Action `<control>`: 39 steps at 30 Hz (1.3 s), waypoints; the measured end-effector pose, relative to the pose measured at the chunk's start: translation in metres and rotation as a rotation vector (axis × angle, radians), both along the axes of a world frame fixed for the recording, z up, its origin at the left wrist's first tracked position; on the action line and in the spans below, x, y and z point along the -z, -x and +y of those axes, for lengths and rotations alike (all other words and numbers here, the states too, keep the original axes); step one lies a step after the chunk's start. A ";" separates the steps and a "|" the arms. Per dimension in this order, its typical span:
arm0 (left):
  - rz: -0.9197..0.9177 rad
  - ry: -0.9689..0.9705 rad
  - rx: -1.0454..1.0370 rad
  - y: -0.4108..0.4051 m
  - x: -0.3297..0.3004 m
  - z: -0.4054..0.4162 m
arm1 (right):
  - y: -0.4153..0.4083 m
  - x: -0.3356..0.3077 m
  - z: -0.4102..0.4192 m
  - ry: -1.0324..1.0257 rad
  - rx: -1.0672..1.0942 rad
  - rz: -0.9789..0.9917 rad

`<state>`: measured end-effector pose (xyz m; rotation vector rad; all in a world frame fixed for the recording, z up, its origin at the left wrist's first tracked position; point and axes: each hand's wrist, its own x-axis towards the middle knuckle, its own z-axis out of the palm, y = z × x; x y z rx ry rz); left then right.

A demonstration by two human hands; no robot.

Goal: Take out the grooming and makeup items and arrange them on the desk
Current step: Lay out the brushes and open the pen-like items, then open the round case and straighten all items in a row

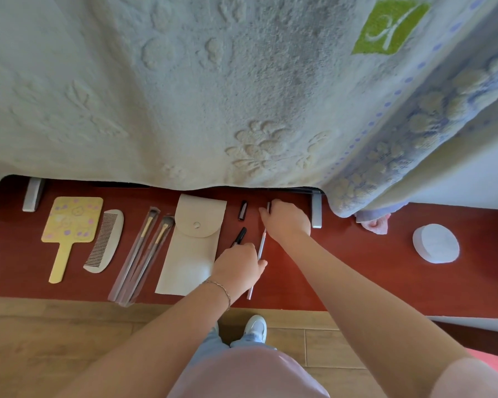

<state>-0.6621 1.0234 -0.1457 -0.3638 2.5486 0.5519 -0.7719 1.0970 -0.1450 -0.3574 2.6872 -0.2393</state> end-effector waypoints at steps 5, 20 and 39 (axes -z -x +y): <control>0.045 0.022 0.026 -0.005 -0.003 0.000 | -0.006 -0.013 0.009 0.151 0.149 -0.061; 0.782 -0.025 0.498 0.012 -0.053 0.038 | -0.119 -0.063 0.163 0.318 0.428 0.358; 0.624 -0.065 0.522 0.068 -0.035 0.231 | -0.084 -0.046 0.362 0.203 0.459 0.194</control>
